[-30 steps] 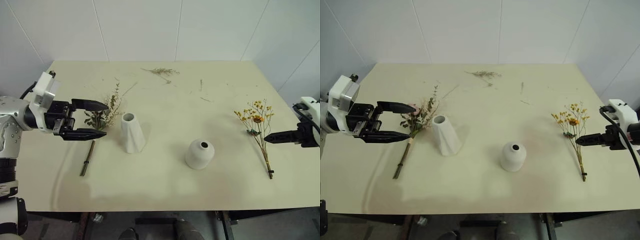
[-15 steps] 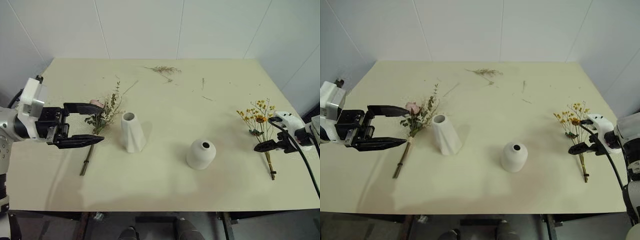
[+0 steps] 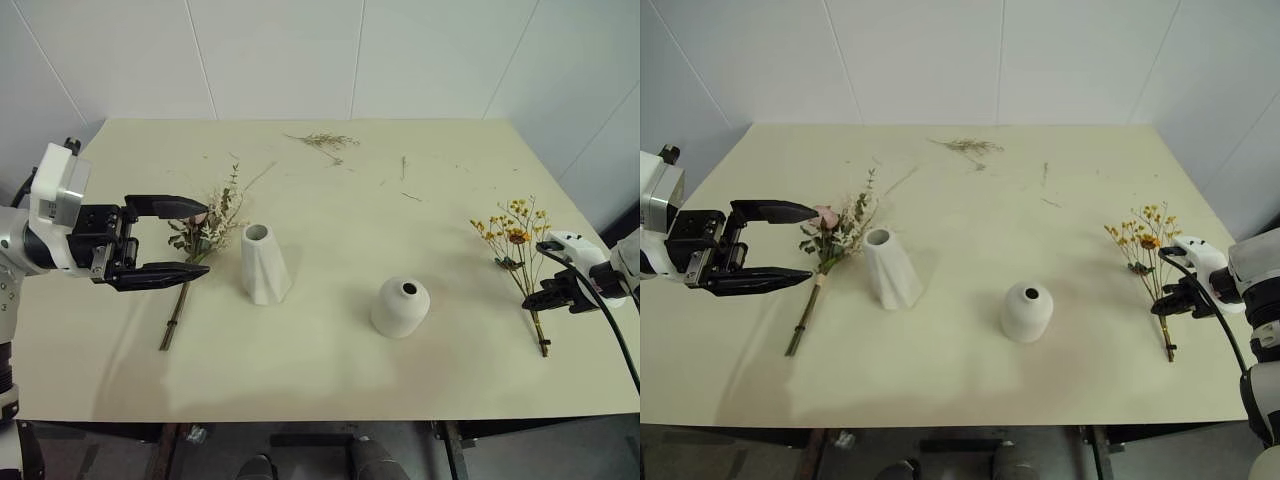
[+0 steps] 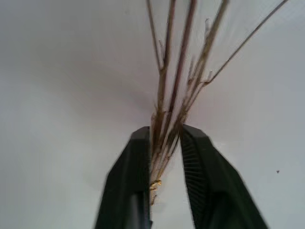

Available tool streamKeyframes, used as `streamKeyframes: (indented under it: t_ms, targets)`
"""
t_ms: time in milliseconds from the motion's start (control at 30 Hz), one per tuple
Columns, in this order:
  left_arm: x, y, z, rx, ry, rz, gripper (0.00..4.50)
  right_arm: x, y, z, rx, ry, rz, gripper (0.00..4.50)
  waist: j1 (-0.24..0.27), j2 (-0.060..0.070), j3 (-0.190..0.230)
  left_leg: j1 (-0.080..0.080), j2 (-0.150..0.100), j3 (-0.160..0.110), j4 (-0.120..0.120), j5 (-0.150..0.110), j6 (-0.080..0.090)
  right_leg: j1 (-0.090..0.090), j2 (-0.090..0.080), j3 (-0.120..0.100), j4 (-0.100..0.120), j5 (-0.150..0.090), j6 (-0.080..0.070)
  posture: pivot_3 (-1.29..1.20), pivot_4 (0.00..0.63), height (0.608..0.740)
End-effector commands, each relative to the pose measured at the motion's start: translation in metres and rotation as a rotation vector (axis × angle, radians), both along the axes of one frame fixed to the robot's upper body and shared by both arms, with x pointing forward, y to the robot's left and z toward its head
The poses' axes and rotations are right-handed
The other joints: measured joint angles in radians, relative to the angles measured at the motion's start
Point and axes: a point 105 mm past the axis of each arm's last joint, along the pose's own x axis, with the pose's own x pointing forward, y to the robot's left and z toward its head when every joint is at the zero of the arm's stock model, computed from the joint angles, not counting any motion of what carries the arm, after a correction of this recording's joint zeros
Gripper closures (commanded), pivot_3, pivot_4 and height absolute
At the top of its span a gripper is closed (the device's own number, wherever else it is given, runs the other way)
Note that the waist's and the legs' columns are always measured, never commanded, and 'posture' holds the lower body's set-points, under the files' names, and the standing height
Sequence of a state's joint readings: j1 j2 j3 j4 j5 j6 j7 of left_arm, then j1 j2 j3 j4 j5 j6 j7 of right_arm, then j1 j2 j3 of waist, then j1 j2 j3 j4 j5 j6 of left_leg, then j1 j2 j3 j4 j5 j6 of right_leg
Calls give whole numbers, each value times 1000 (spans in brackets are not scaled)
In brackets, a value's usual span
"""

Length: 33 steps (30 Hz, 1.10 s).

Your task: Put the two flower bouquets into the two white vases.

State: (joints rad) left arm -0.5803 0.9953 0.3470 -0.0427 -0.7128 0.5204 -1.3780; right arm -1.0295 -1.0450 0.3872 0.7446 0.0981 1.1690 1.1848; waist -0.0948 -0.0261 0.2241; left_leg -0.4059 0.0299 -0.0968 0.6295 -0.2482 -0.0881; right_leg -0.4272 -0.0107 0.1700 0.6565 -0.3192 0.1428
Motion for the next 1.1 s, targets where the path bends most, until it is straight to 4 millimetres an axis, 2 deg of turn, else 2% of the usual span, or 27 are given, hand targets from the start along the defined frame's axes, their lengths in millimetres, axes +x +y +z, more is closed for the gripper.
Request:
streamKeyframes:
  t_ms: [33,233,333,400,533,700,900,1000,1100]
  targets:
    - [-1,-1,6,-20,-18,-27,0,0,1,5,10,-21,-6,4459,-1,0,0,0,0,0,0,0,0,0,0,0,0,0,0,0,150,740]
    - [5,3,3,-36,0,-16,0,8,13,20,71,-180,58,4459,-4,0,0,0,0,0,0,0,0,0,0,0,1,0,0,0,150,740]
    - [8,8,1,-45,10,8,0,18,32,53,175,-477,178,4459,-6,0,0,0,0,0,0,0,0,0,0,0,1,0,0,0,150,740]
    - [10,12,1,-55,11,20,0,18,43,78,242,-684,234,4459,-8,0,0,0,0,-1,0,0,0,0,1,0,2,0,0,0,150,740]
    - [14,16,-2,-68,21,35,0,1,58,127,359,-1101,284,4459,-6,0,0,1,0,-1,0,1,1,1,1,0,4,0,0,0,150,740]
    - [19,16,-2,-76,23,36,0,-25,82,159,452,-1399,315,4459,-3,0,0,1,0,-3,0,1,1,1,1,-2,4,0,0,0,150,740]
    - [22,9,-5,-74,45,-1,0,-46,110,178,575,-1467,384,4459,1,0,0,1,0,-3,0,2,0,2,1,-1,5,1,0,0,150,740]
    - [21,7,-12,-46,71,-26,0,-60,135,166,636,-1383,488,4459,3,-1,0,1,0,-3,0,2,1,1,1,-1,5,1,0,0,150,740]
    - [23,7,-20,7,75,-33,0,-70,153,143,606,-1282,595,4459,9,-1,-1,1,0,-4,-1,2,1,2,1,-2,4,1,-1,0,150,740]
